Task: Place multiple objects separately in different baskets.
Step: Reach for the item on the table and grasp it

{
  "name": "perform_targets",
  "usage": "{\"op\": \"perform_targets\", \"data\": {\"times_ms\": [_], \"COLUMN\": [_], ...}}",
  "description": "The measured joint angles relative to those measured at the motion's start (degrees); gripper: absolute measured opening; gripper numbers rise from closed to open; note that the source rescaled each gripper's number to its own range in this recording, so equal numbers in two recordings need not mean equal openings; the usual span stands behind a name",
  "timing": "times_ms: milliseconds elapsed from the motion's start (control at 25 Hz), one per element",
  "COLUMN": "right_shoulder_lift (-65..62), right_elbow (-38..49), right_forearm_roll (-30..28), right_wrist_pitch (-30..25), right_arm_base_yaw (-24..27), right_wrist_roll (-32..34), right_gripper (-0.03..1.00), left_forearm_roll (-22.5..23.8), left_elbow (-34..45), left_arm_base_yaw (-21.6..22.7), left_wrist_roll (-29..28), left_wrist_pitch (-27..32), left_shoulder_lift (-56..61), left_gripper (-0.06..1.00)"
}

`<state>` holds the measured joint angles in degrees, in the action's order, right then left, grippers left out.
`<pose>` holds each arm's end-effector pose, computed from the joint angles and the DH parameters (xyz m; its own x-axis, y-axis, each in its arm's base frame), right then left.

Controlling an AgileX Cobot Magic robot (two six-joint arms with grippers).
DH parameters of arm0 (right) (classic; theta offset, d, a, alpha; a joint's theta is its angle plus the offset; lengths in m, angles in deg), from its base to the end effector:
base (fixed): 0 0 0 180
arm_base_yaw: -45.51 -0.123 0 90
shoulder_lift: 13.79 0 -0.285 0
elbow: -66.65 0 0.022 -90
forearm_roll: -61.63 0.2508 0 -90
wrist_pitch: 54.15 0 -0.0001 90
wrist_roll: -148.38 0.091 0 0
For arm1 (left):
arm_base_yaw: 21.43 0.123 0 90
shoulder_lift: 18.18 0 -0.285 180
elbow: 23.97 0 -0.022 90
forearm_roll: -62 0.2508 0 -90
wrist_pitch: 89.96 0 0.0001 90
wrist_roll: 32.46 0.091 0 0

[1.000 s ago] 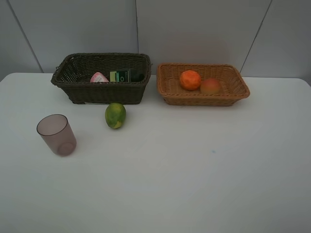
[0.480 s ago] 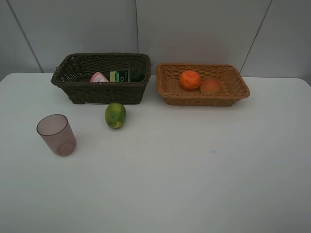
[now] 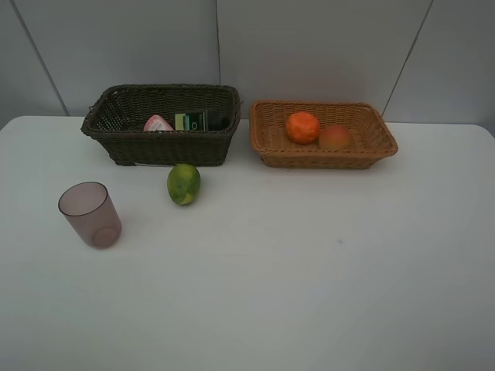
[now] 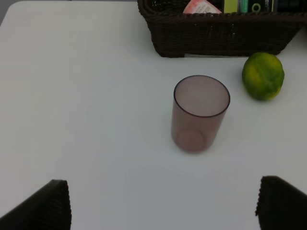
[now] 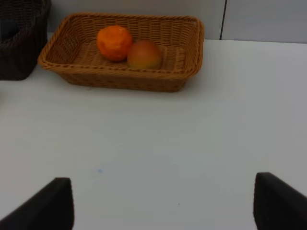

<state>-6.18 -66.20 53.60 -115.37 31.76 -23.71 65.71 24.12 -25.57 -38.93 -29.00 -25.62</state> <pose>-0.0061 -0.0130 0.2841 -0.4299 -0.0335 -0.9023 -0.0988 0.9951 0.0102 -0.0066 0.0056 0.2794 -0.4444 -0.0493 -0.8945 -0.0146 0.9988 -0.0478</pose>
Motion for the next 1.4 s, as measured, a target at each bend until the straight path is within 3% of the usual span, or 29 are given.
{"op": "perform_targets", "data": {"times_ms": [160,520,1400], "right_shoulder_lift": [0.0,0.0,0.0], "right_elbow": [0.0,0.0,0.0], "right_forearm_roll": [-0.1,0.1,0.1], "right_wrist_pitch": [0.0,0.1,0.1], "right_arm_base_yaw": [1.2,14.9,15.3], "right_wrist_roll": [0.0,-0.9,-1.1], "right_gripper": [0.70,0.70,0.70], "left_forearm_roll": [0.0,0.0,0.0], "left_elbow": [0.0,0.0,0.0], "left_arm_base_yaw": [0.0,0.0,0.0], "left_wrist_roll": [0.0,0.0,0.0], "left_wrist_pitch": [0.0,0.0,0.0], "left_shoulder_lift": [0.0,0.0,0.0], "left_gripper": [1.00,1.00,1.00]}}
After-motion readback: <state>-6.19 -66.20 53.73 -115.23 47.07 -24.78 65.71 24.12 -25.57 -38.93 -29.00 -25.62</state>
